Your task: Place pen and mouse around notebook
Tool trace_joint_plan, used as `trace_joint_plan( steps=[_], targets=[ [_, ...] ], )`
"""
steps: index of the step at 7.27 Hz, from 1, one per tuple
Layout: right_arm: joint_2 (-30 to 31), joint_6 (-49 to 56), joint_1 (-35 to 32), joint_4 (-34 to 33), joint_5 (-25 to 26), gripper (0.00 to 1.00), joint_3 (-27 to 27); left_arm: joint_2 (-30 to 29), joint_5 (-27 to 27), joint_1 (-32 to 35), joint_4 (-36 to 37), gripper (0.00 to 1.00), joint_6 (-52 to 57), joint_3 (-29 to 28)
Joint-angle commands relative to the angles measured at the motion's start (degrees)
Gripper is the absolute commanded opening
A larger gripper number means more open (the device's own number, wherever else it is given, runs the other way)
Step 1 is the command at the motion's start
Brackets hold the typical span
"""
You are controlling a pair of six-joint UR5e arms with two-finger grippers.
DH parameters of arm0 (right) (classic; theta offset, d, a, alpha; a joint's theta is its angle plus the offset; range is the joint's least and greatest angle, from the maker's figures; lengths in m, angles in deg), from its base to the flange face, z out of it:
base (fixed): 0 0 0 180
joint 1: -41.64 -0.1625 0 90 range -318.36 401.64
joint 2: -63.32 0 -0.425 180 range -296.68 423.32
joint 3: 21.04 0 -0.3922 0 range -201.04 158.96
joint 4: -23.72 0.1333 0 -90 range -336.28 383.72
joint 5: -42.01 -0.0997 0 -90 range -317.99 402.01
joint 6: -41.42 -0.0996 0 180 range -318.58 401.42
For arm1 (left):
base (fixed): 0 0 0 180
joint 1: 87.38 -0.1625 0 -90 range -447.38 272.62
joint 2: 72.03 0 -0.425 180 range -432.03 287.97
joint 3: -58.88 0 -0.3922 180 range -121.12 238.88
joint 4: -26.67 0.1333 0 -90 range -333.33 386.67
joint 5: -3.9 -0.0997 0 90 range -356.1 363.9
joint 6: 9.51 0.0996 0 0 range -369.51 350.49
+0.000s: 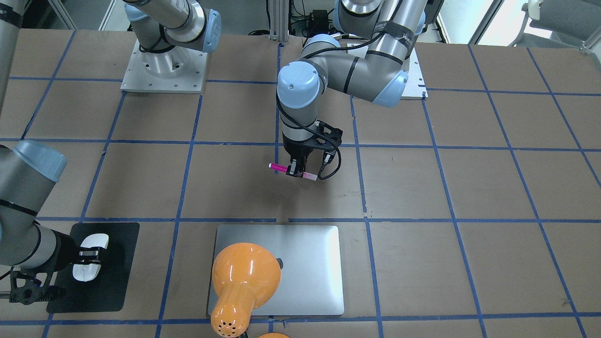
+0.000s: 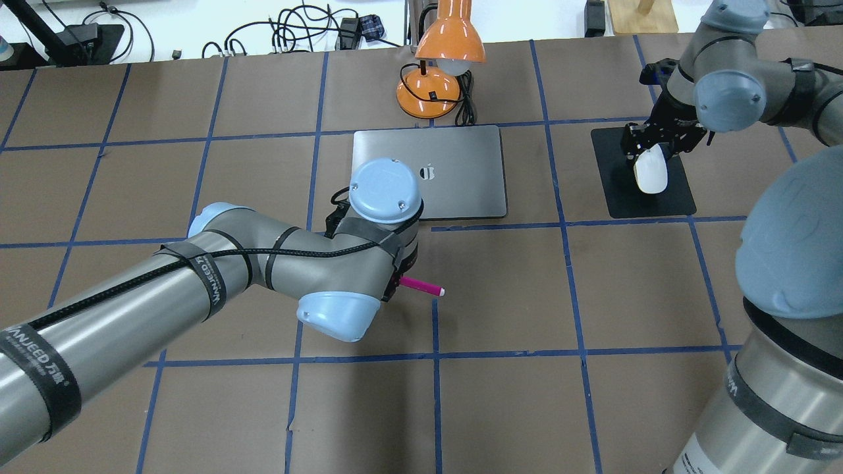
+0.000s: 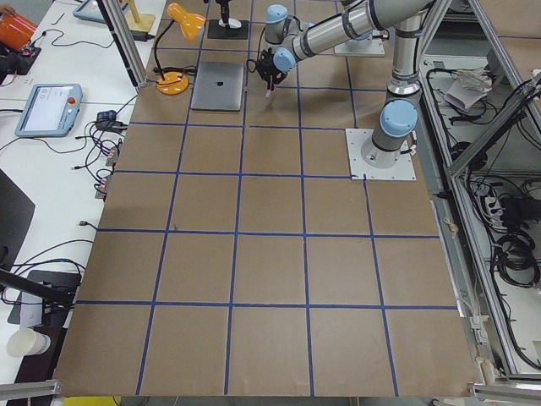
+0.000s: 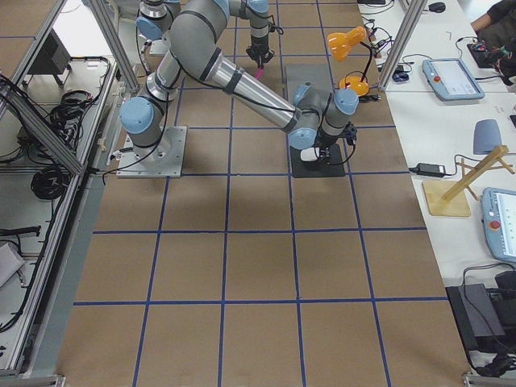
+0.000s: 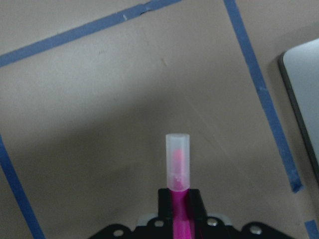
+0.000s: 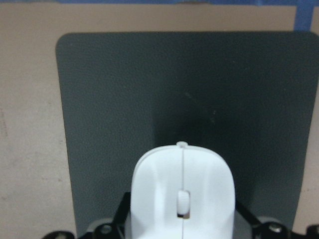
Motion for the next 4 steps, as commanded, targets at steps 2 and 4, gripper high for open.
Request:
trace_joint_plan(
  steps=[2,4],
  targets=[
    [-0.23,0.15,0.07,-0.36,1.12,1.00,0.65,-2.79,1.41,1.84,0.30,0.00,-1.59,-0.40],
    [0.73,-0.11,0.07,0.34,0.96,1.00,-0.48,-4.28,1.93,2.54,0.92,0.00,-2.38,-0.57]
  ],
)
